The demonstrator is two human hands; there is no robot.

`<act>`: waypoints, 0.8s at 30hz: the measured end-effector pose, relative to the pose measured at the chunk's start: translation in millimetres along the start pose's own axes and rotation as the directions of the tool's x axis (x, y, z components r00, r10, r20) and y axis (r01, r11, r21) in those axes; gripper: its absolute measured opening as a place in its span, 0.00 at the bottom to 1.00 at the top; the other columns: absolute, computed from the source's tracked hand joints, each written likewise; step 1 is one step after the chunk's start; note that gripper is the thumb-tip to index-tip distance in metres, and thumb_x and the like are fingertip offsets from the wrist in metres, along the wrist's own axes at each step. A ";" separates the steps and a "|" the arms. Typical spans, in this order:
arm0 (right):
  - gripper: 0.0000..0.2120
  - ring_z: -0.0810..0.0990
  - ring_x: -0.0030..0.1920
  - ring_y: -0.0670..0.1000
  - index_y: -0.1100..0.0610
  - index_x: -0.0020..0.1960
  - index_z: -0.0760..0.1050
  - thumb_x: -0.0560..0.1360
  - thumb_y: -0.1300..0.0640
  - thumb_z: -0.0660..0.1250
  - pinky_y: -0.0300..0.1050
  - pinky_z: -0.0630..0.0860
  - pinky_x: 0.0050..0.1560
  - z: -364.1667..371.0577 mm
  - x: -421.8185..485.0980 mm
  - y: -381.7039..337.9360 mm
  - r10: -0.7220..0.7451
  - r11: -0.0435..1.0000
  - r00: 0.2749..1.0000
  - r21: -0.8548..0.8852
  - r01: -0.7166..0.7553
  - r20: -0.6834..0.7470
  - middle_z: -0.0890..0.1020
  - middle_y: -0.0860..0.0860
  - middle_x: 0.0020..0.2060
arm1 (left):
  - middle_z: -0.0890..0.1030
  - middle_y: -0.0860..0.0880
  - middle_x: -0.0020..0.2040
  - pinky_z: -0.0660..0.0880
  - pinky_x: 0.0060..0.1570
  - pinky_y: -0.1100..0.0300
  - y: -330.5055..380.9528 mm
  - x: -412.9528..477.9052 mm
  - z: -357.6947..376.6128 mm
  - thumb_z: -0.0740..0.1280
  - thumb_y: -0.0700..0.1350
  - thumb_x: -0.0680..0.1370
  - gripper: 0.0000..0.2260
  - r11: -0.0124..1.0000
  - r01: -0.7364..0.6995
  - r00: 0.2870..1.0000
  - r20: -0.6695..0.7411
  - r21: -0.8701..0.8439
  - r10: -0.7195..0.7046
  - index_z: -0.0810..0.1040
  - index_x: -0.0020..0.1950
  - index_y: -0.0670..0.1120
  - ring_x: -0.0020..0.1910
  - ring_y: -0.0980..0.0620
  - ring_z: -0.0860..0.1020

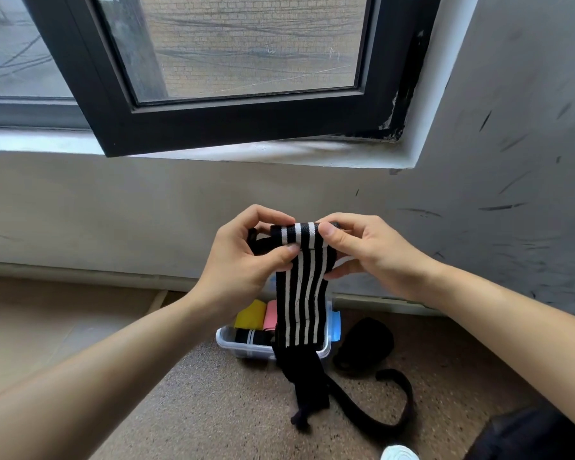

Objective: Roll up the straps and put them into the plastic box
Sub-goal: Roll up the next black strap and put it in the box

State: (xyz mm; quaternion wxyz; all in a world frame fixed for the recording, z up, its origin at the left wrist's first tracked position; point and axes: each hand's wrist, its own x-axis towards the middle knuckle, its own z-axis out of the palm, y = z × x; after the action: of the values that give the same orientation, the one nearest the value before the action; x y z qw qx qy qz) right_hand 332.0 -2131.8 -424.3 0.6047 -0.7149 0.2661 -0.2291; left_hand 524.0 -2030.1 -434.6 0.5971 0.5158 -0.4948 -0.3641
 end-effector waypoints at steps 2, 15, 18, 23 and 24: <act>0.14 0.86 0.51 0.53 0.61 0.60 0.80 0.82 0.53 0.64 0.49 0.84 0.44 0.7 0.1 0.4 -0.016 1.000 1.000 0.003 0.016 -0.002 0.85 0.60 0.51 | 0.84 0.42 0.48 0.83 0.48 0.53 -1.3 0.9 -1.1 0.75 0.31 0.75 0.12 0.992 -0.061 0.998 -0.006 0.106 0.062 0.81 0.54 0.44 0.48 0.47 0.85; 0.13 0.86 0.51 0.58 0.55 0.59 0.81 0.78 0.66 0.71 0.49 0.84 0.44 0.6 -0.5 7.5 -0.123 0.992 0.990 0.010 0.124 -0.066 0.85 0.62 0.52 | 0.85 0.42 0.55 0.84 0.47 0.50 5.8 3.2 -2.0 0.73 0.56 0.72 0.22 0.886 0.449 0.889 0.154 -0.111 -0.431 0.81 0.60 0.44 0.52 0.41 0.86; 0.16 0.83 0.57 0.61 0.54 0.59 0.82 0.76 0.70 0.72 0.56 0.85 0.48 2.5 -0.7 10.3 -0.157 0.987 0.986 -0.033 0.155 -0.057 0.84 0.58 0.53 | 0.85 0.37 0.57 0.84 0.50 0.51 5.0 3.0 -3.1 0.74 0.51 0.74 0.18 0.901 0.423 0.901 0.150 -0.096 -0.407 0.83 0.59 0.42 0.54 0.41 0.86; 0.22 0.84 0.55 0.56 0.52 0.64 0.80 0.75 0.69 0.73 0.51 0.84 0.46 5.3 0.3 8.1 -0.111 0.993 0.992 -0.040 0.108 -0.067 0.84 0.55 0.54 | 0.83 0.37 0.50 0.84 0.48 0.55 3.4 4.6 -4.1 0.74 0.35 0.76 0.11 0.956 0.290 0.955 0.078 -0.054 -0.285 0.81 0.58 0.38 0.49 0.44 0.86; 0.21 0.85 0.55 0.56 0.51 0.65 0.79 0.75 0.66 0.74 0.52 0.84 0.46 5.6 -0.2 6.9 -0.074 0.997 0.995 -0.025 0.072 -0.067 0.84 0.56 0.54 | 0.83 0.38 0.48 0.84 0.46 0.56 3.0 4.8 -4.0 0.74 0.34 0.75 0.12 0.967 0.254 0.966 0.059 -0.028 -0.252 0.81 0.57 0.39 0.47 0.45 0.85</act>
State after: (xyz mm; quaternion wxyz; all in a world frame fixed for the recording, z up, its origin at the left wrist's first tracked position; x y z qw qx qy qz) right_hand 334.7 -2128.4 -432.0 0.5784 -0.7227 0.2627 -0.2723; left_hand 528.8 -2033.0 -430.6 0.5409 0.5538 -0.4347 -0.4601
